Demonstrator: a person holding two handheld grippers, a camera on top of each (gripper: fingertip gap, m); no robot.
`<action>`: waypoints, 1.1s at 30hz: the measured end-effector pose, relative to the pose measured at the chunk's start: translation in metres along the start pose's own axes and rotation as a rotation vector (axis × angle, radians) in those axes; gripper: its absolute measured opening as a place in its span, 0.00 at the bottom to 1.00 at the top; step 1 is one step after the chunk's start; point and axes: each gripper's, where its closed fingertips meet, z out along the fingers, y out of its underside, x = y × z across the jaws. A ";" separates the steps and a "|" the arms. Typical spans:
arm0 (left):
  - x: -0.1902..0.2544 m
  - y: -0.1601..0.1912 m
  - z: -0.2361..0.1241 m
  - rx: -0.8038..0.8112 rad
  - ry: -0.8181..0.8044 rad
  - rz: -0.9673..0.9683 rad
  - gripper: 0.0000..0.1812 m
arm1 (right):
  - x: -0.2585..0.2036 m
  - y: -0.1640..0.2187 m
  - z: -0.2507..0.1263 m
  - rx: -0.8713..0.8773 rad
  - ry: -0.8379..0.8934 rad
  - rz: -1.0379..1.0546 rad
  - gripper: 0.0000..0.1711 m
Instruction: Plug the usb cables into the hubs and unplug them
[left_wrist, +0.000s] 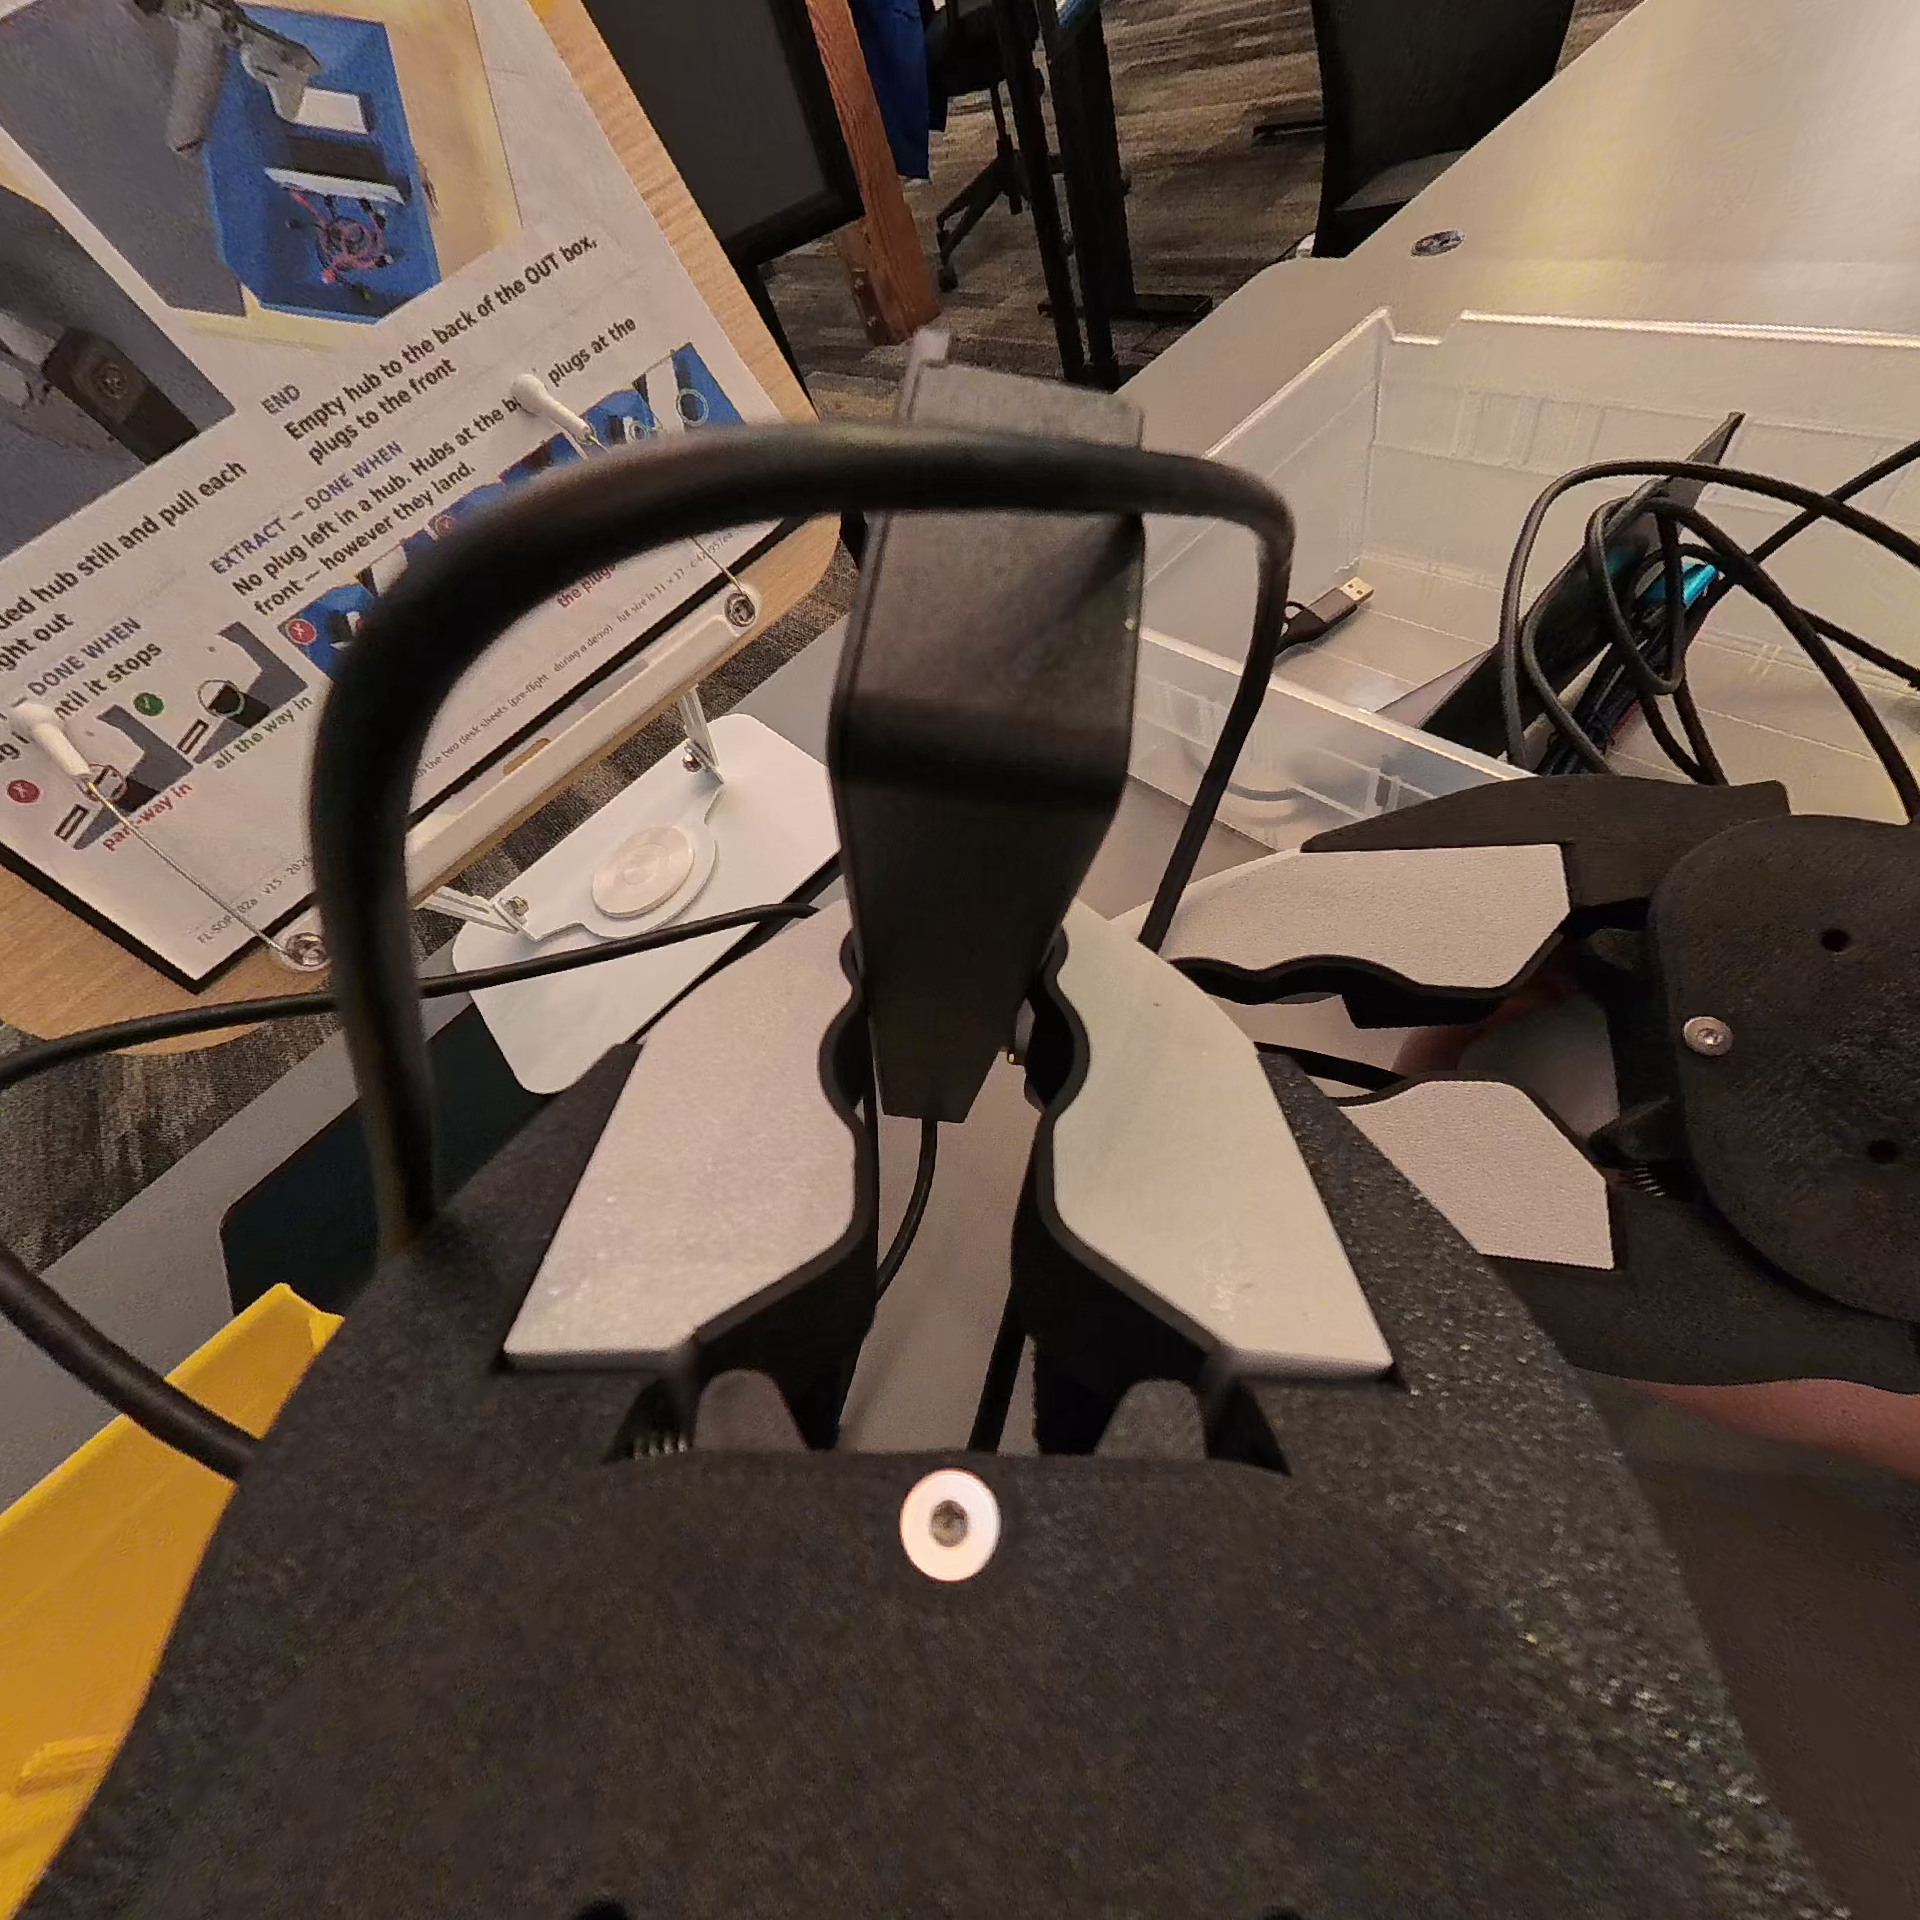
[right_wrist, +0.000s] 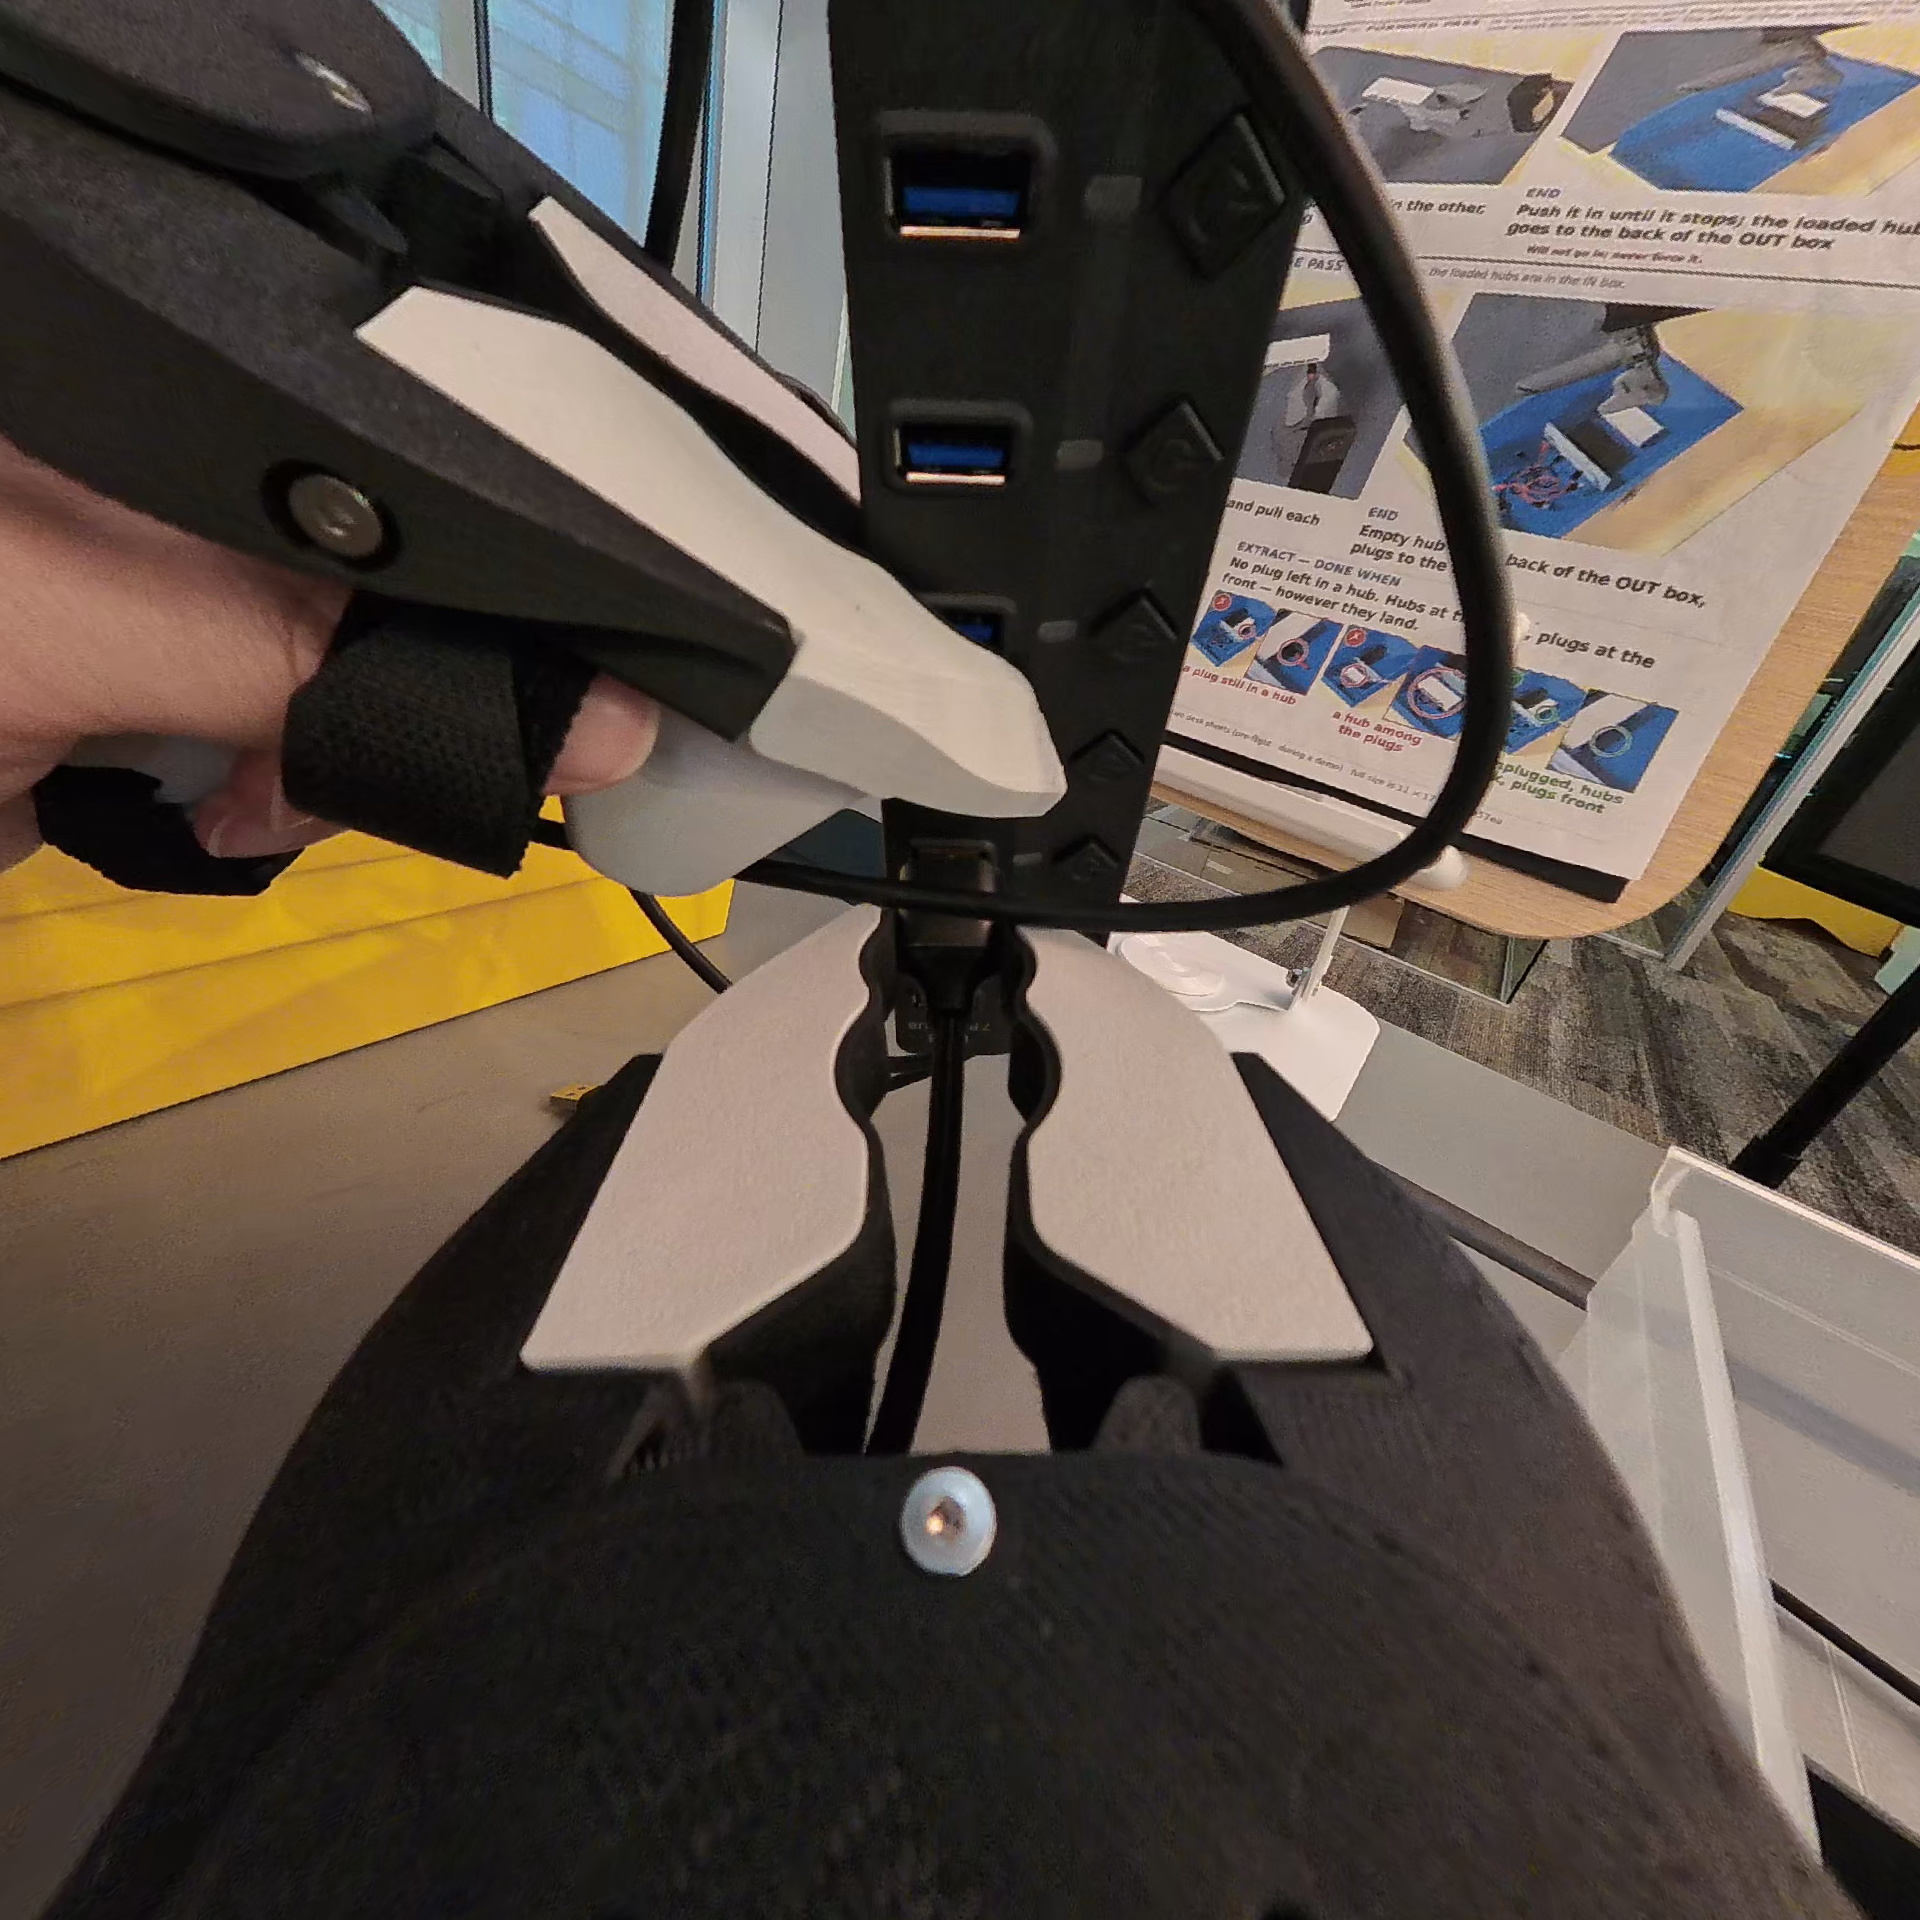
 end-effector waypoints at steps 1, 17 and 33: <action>0.000 0.000 0.000 0.000 0.001 0.000 0.15 | 0.000 0.000 0.000 -0.001 0.000 -0.001 0.11; -0.010 -0.001 -0.003 0.058 0.197 -0.227 0.15 | -0.002 -0.009 0.002 -0.035 -0.014 -0.031 0.11; -0.029 0.002 -0.007 0.077 0.313 -0.434 0.15 | -0.008 -0.023 0.010 -0.121 0.002 -0.125 0.11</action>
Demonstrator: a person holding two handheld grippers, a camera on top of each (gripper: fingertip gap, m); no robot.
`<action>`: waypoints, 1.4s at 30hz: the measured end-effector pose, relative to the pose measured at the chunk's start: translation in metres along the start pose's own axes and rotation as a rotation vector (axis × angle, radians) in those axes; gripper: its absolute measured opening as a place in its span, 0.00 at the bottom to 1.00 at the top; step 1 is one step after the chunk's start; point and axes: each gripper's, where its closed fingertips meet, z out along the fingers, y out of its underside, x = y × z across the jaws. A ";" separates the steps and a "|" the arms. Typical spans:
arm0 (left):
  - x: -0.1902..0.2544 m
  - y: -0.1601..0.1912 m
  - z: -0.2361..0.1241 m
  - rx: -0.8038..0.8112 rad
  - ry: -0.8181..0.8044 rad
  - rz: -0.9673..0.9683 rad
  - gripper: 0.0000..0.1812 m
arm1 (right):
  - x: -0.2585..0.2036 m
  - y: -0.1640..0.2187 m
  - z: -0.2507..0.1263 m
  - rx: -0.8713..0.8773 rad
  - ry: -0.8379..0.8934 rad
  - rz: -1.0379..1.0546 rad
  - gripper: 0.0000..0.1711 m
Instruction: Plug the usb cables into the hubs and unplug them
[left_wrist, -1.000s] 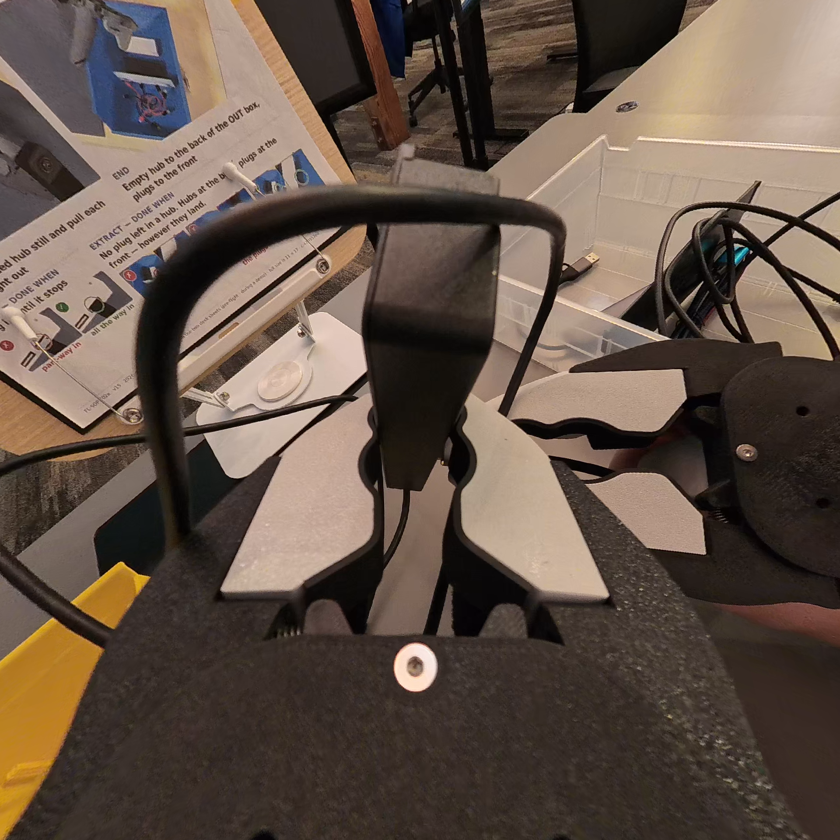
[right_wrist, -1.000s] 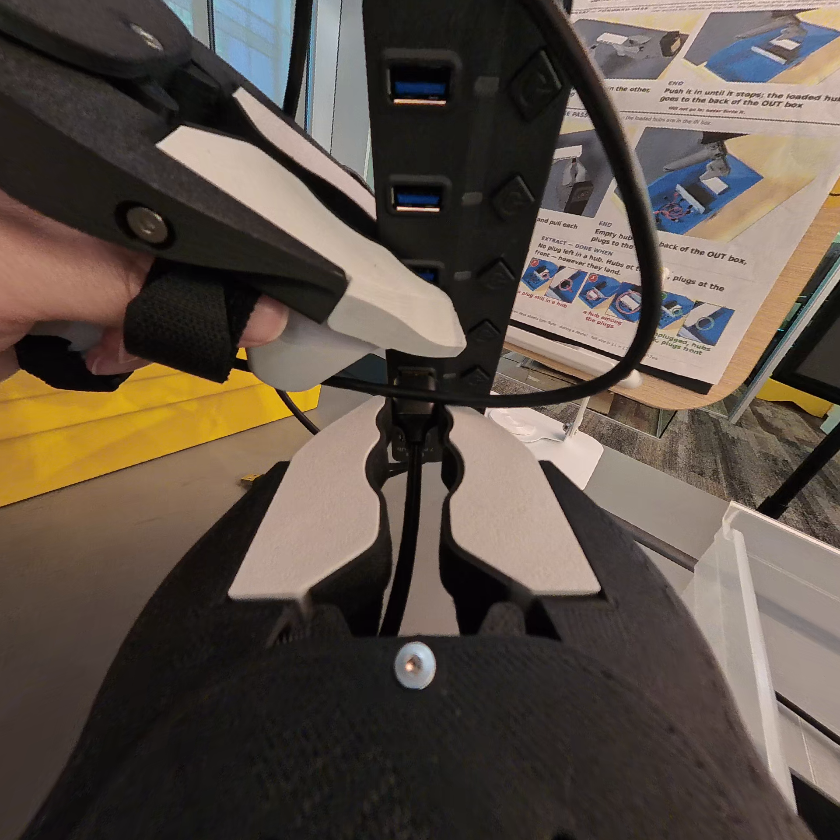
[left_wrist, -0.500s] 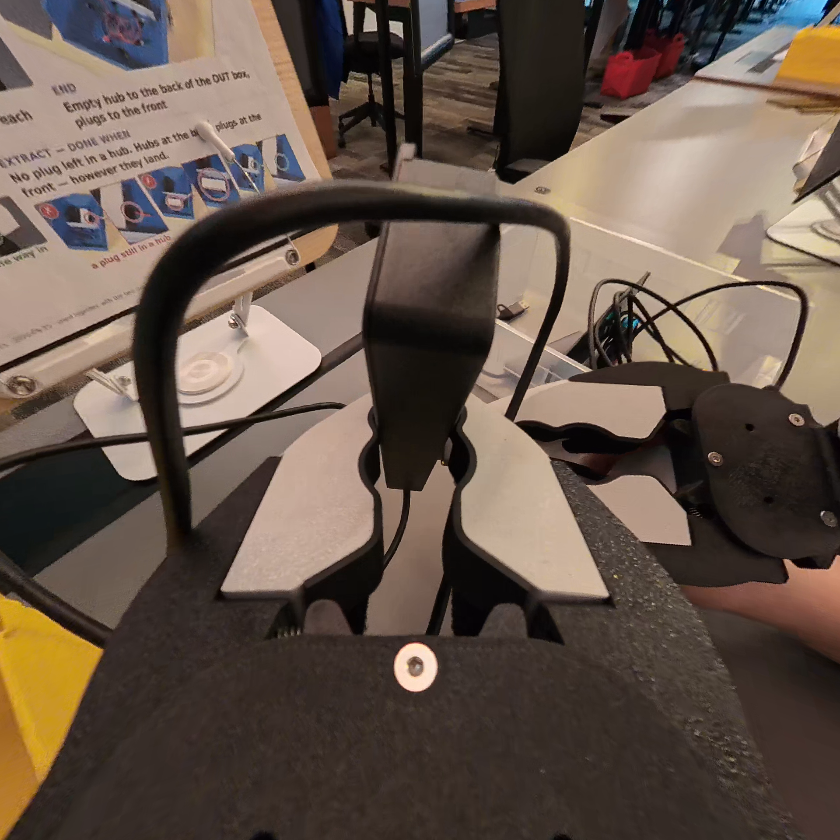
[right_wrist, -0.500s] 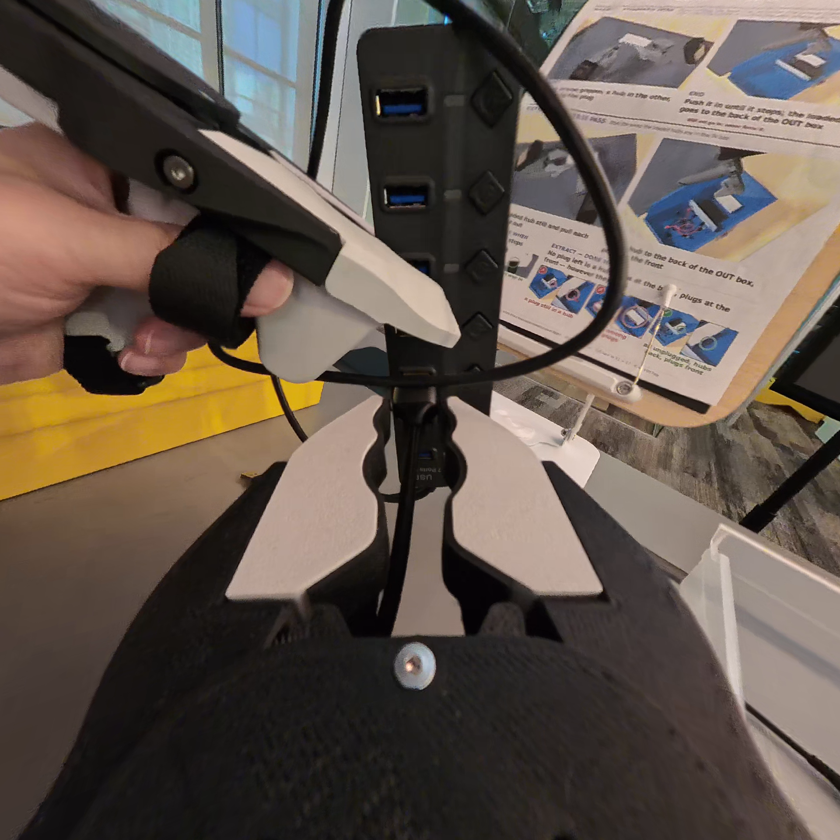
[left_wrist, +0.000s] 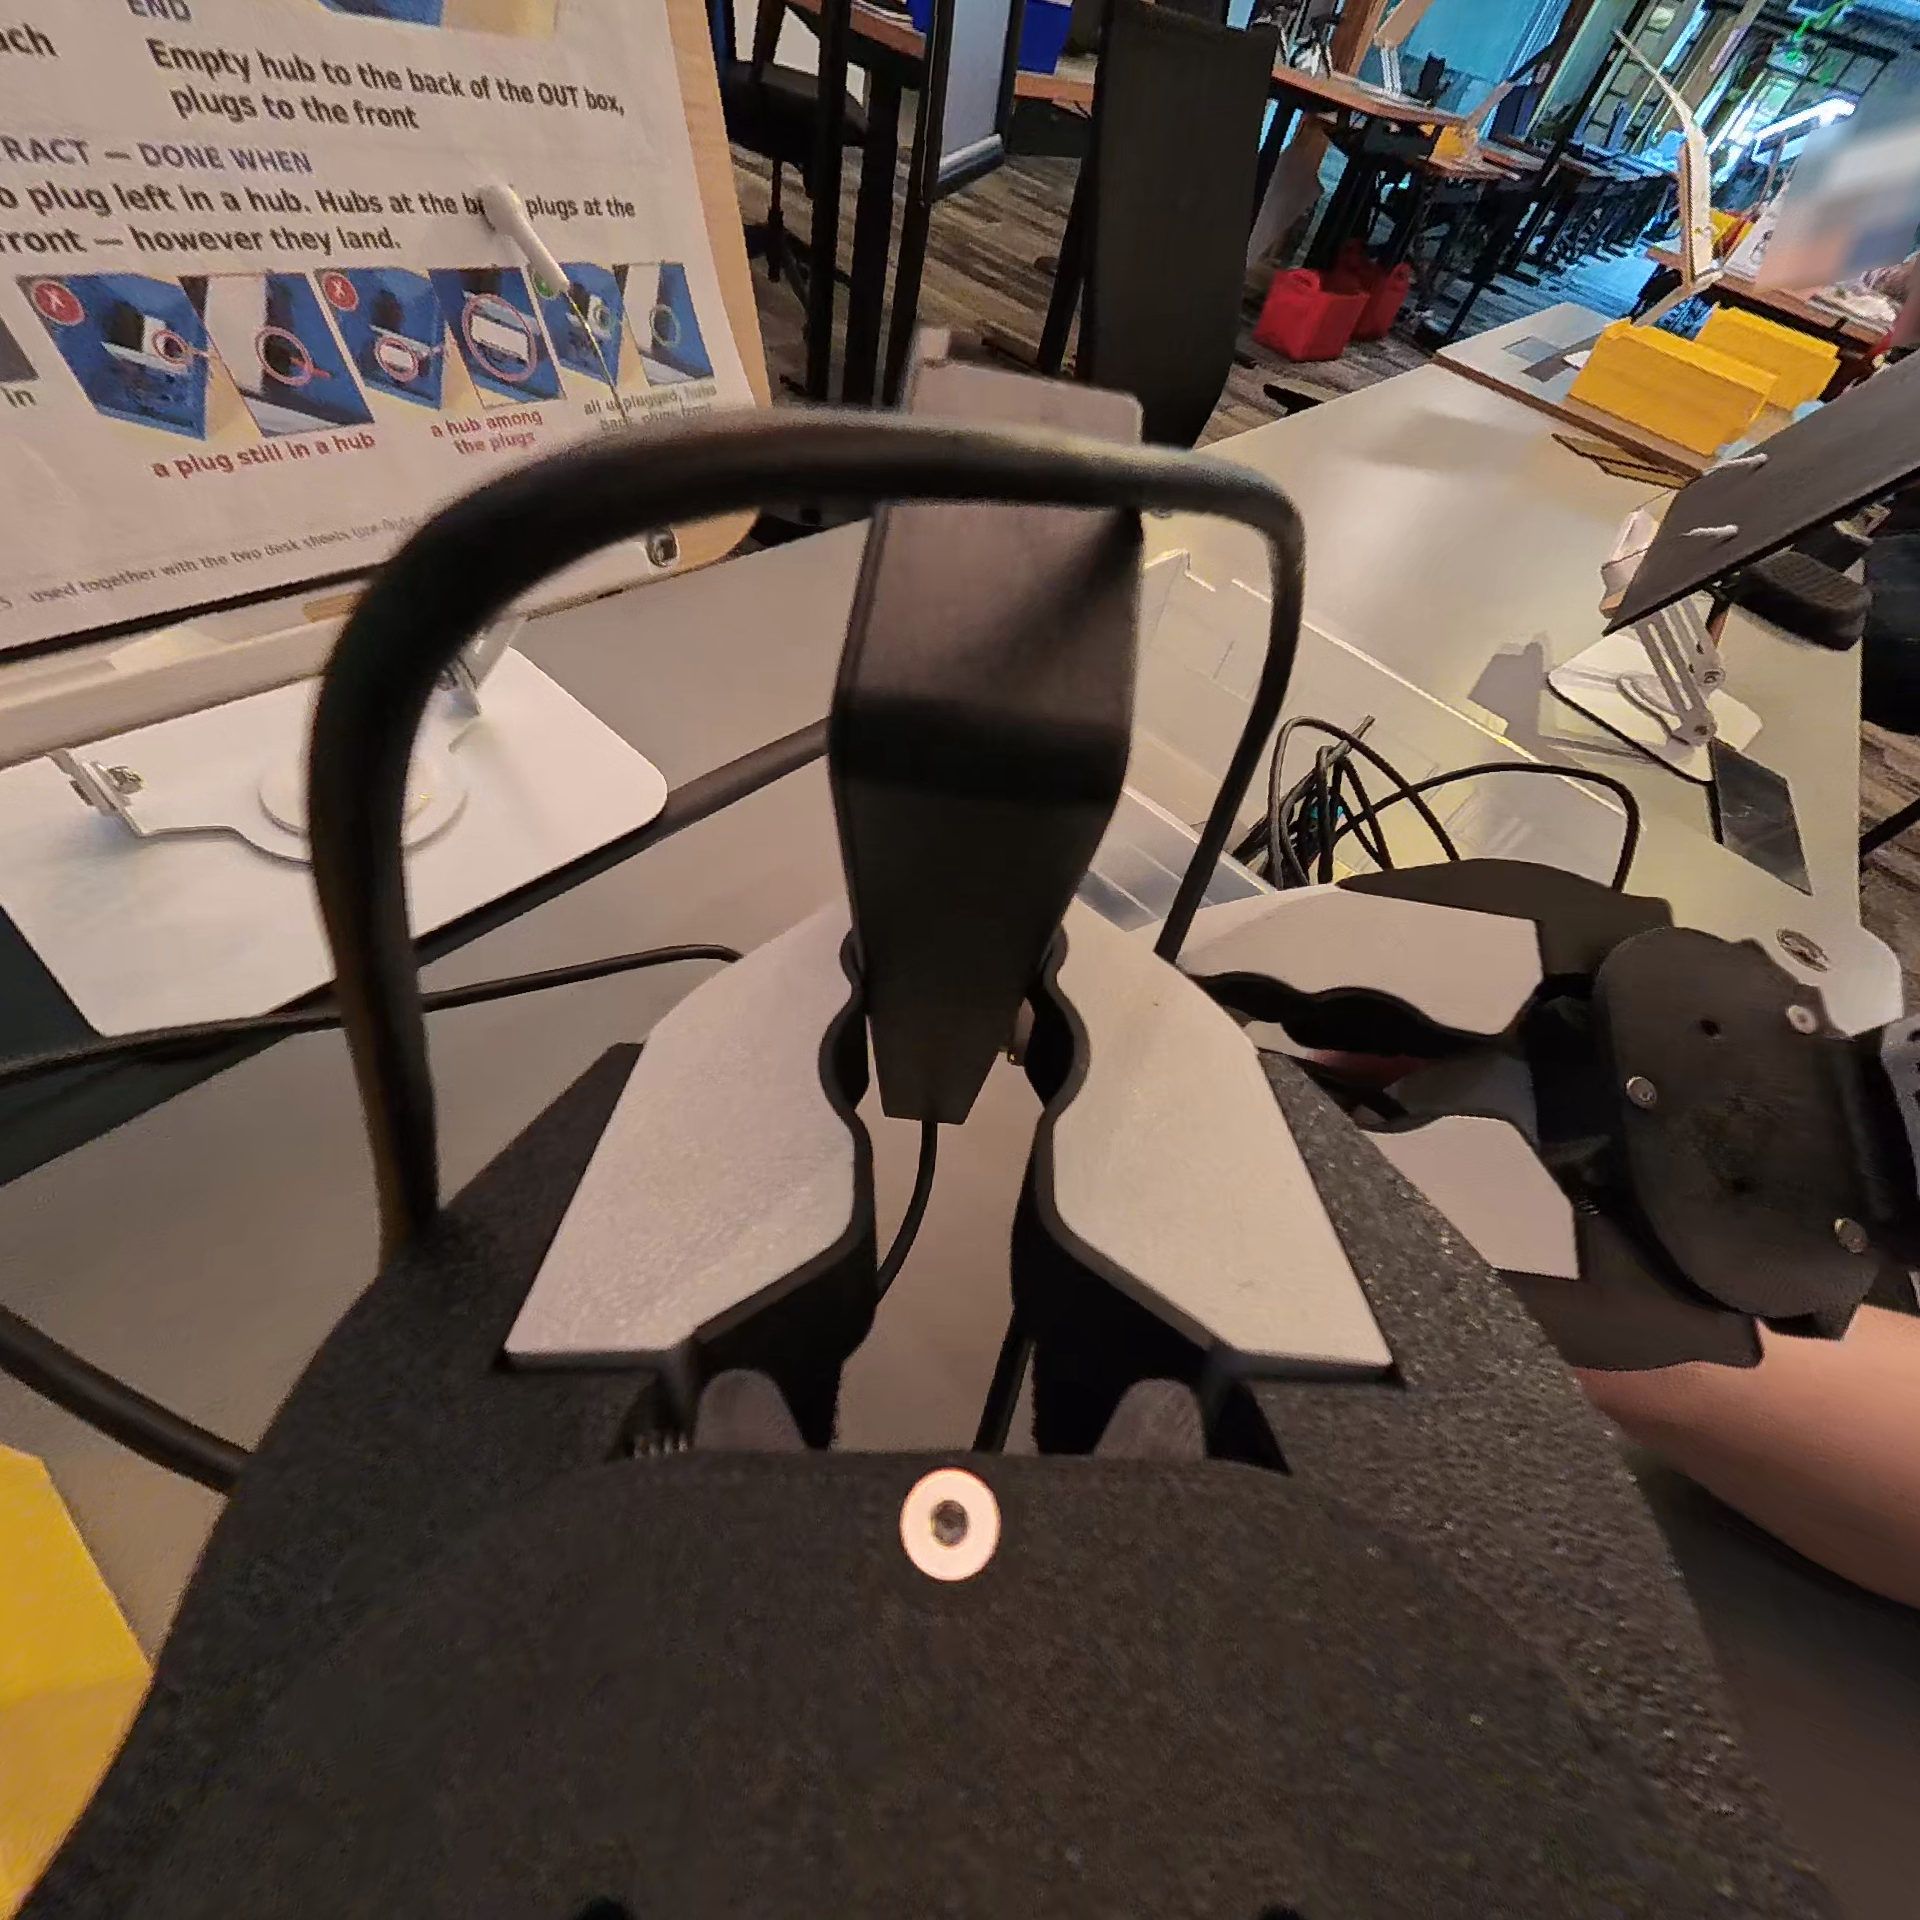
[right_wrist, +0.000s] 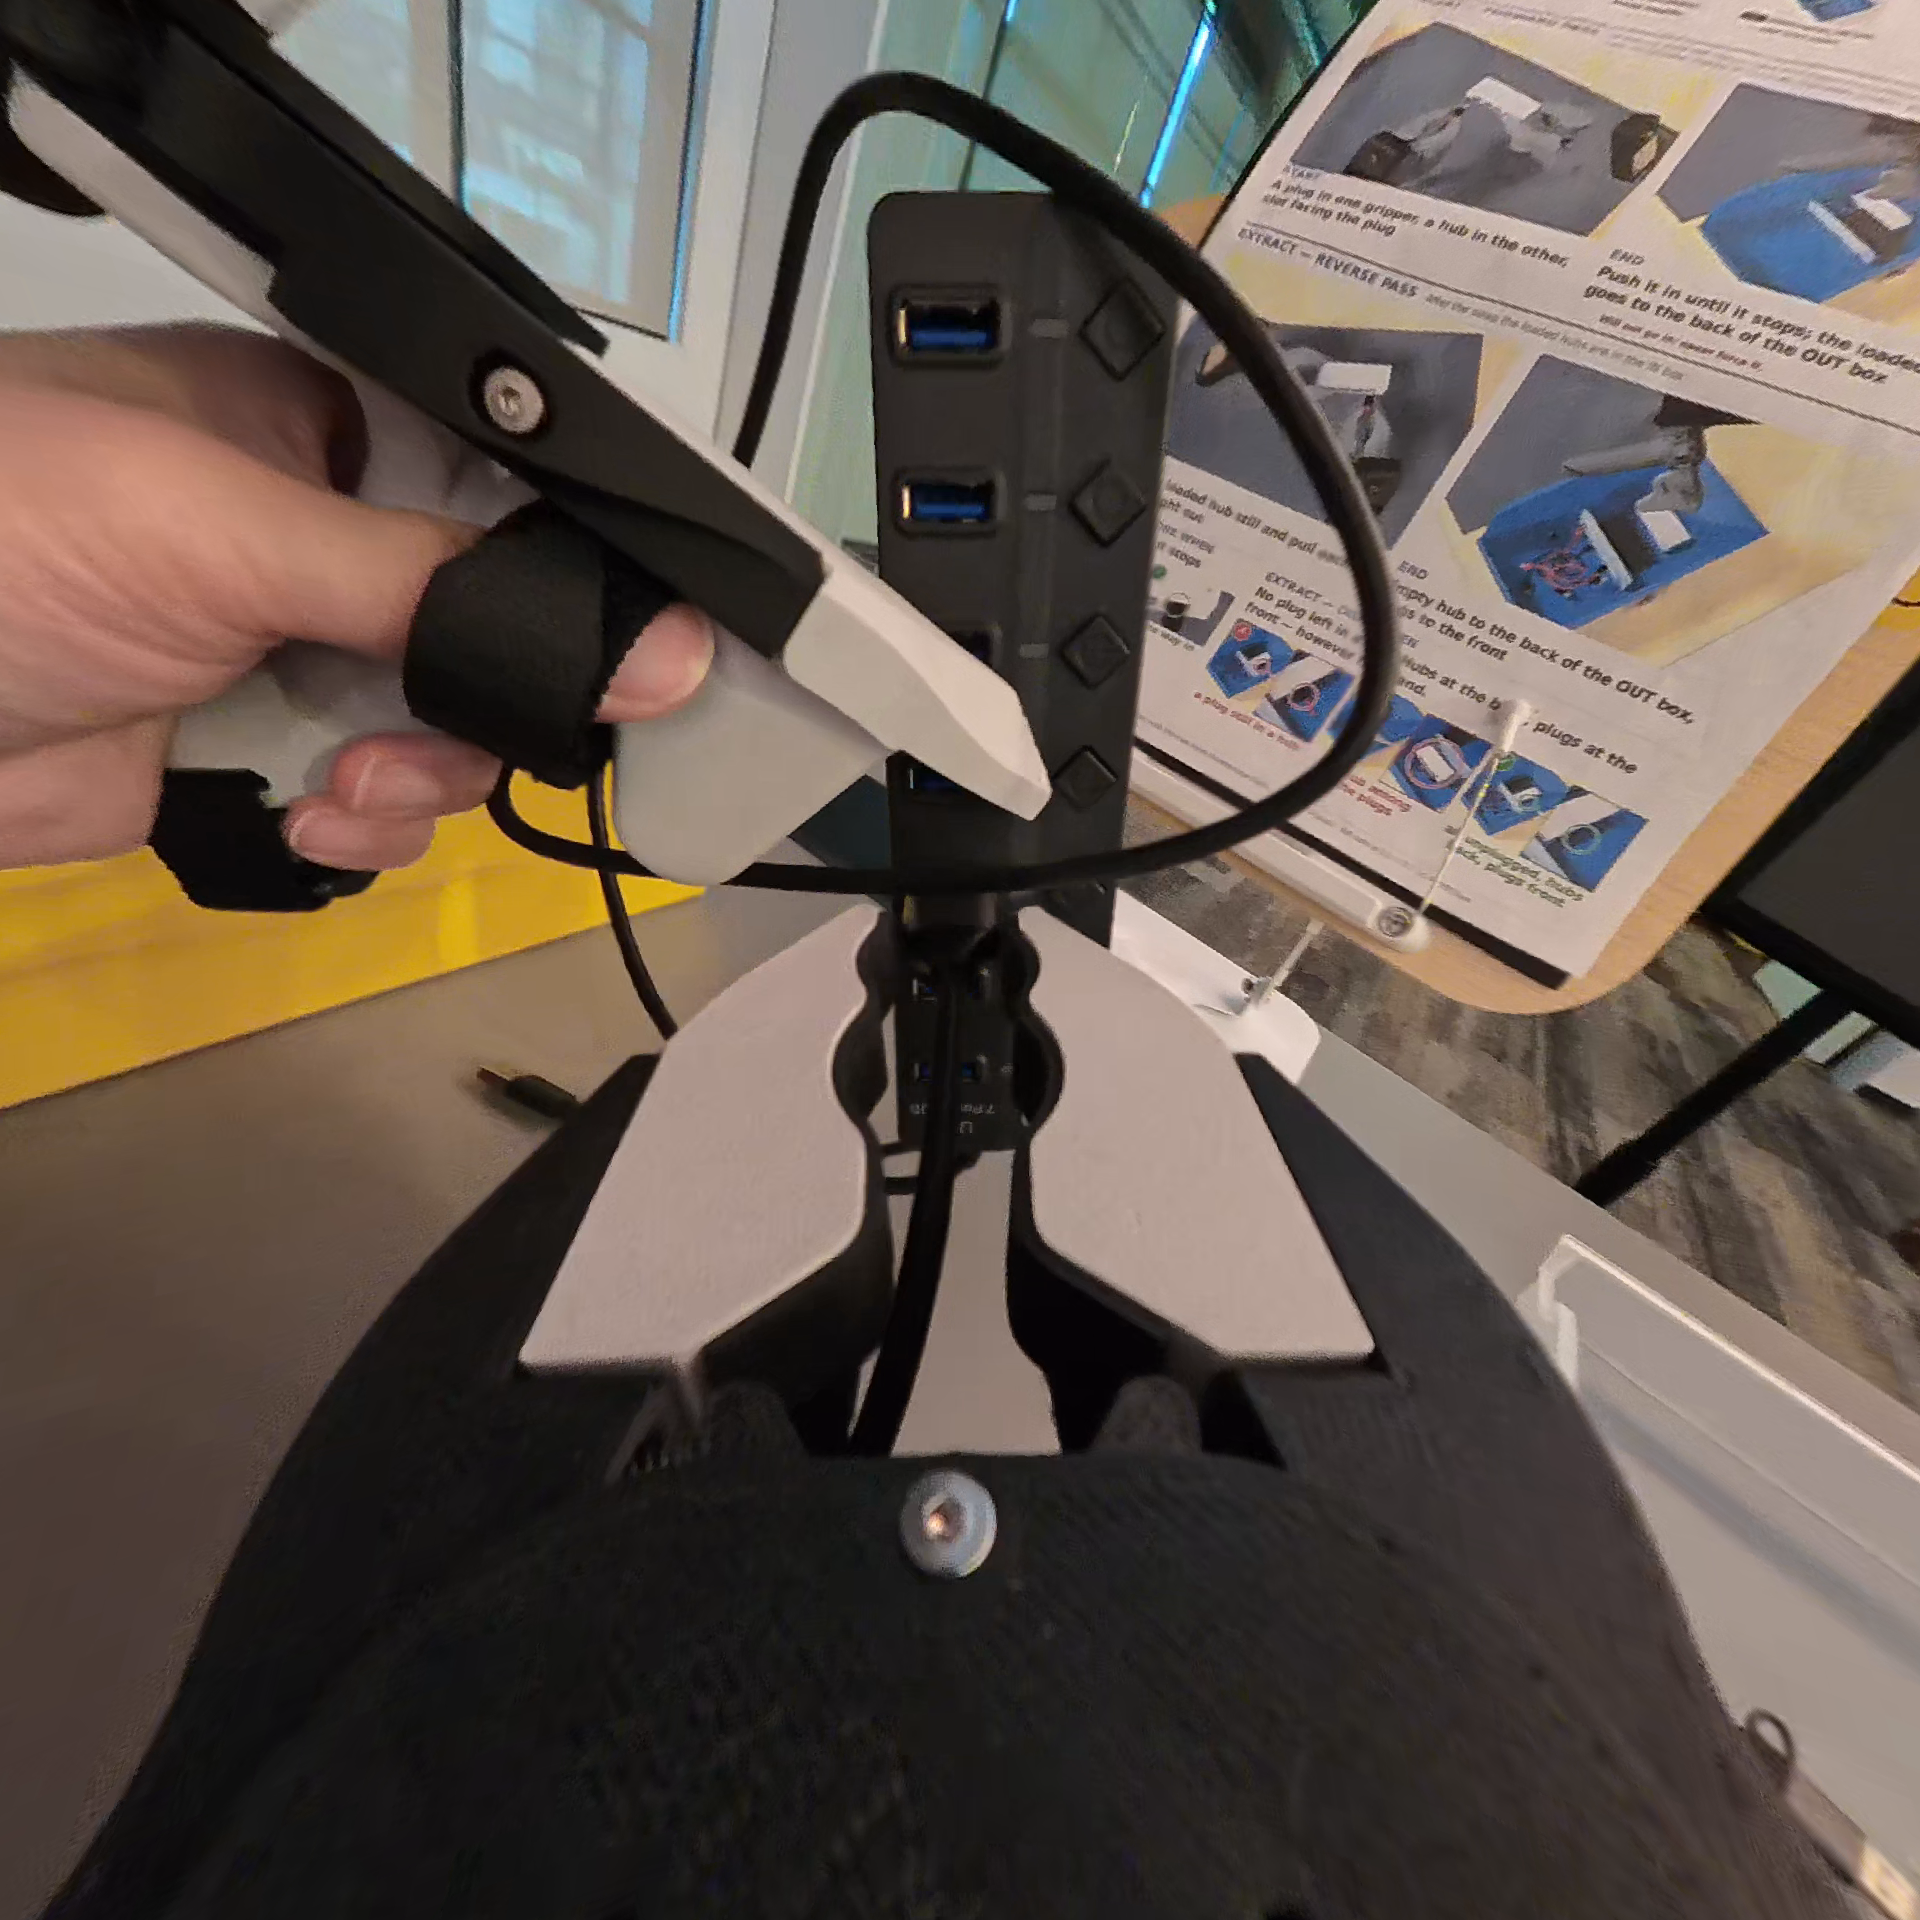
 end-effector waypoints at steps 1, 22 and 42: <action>0.001 0.001 0.001 0.001 0.008 -0.007 0.15 | 0.000 0.000 0.000 -0.002 0.008 -0.011 0.11; 0.005 0.009 0.009 -0.013 0.044 -0.003 0.15 | 0.004 0.013 0.002 -0.064 -0.036 0.045 0.11; 0.012 -0.004 0.009 0.106 -0.042 0.157 0.14 | 0.011 0.006 -0.004 0.049 0.031 0.044 0.11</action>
